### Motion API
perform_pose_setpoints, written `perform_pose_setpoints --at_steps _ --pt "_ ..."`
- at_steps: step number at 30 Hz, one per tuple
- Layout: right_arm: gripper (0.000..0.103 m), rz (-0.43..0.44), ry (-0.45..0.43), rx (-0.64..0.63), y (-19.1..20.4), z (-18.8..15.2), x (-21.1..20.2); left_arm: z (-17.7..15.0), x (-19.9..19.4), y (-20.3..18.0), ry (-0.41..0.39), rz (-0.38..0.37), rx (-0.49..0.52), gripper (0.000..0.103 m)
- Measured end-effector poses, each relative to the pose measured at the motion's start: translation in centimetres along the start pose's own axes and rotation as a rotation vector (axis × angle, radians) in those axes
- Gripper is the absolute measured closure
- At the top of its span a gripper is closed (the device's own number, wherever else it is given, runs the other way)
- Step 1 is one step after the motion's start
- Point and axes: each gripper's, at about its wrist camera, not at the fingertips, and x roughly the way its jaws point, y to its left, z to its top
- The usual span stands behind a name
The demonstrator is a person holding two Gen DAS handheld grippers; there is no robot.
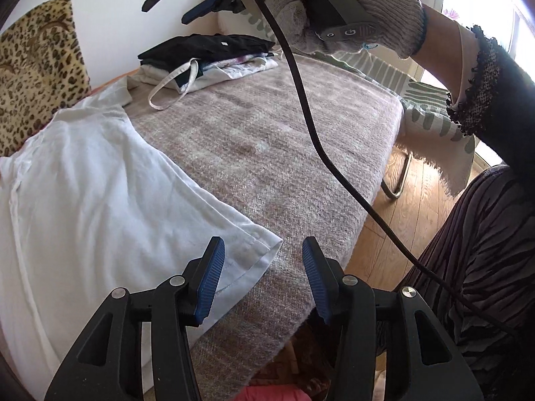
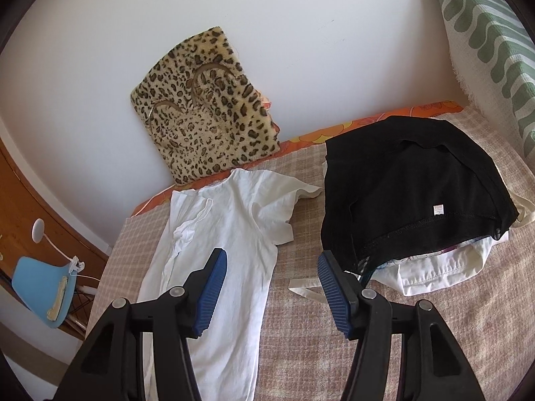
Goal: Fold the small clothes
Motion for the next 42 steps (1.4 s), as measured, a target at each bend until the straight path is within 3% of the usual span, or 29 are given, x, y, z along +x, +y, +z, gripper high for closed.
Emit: perform_pose_setpoints --at_steps 5,7,10,14,16,25,27,29,31,34,36,38,39,42 --pt "0.047 0.009 0.038 -0.030 0.3 3.2 4.2 0.4 1.1 0.7 0.000 -0.005 -0.004 0.060" --pt "0.051 -0.016 0.069 -0.061 0.6 4.7 6.4 0.5 1.3 1.2 -0.008 -0.001 -0.009 0.080" --pt "0.059 -0.064 0.111 -0.121 1.2 6.7 10.2 0.6 1.4 2.6 -0.016 -0.045 -0.063 0.092" --pt "0.073 -0.165 0.186 -0.139 1.0 8.5 16.0 0.7 1.6 3.3 -0.017 -0.075 -0.099 0.094" --pt "0.074 -0.215 0.212 -0.165 0.9 9.0 18.3 0.6 1.6 3.0 -0.023 -0.064 -0.081 0.094" --pt "0.069 -0.274 0.303 -0.207 -0.8 9.8 23.6 0.7 1.8 4.5 -0.016 -0.140 -0.169 0.096" --pt "0.066 -0.303 0.323 -0.222 -0.9 9.8 24.3 0.7 1.8 4.5 -0.017 -0.143 -0.171 0.096" --pt "0.053 -0.333 0.348 -0.231 -1.0 9.6 25.2 0.7 1.8 4.6 -0.016 -0.147 -0.171 0.096" --pt "0.048 -0.346 0.380 -0.252 -0.9 9.3 26.0 0.7 1.8 4.6 -0.014 -0.153 -0.179 0.096" --pt "0.047 -0.352 0.393 -0.252 -1.0 9.3 26.3 0.8 1.9 4.7 -0.012 -0.157 -0.184 0.096" --pt "0.052 -0.337 0.393 -0.242 -1.1 9.4 26.2 0.8 1.9 4.6 -0.014 -0.154 -0.183 0.096" --pt "0.088 -0.322 0.386 -0.254 -0.8 9.4 26.0 0.8 1.9 4.6 -0.015 -0.152 -0.183 0.096" --pt "0.096 -0.324 0.387 -0.260 -0.7 9.3 26.0 0.8 1.8 4.6 -0.017 -0.151 -0.184 0.096" --pt "0.103 -0.333 0.377 -0.263 -0.1 9.2 25.8 0.6 1.7 4.9 -0.026 -0.157 -0.213 0.096"
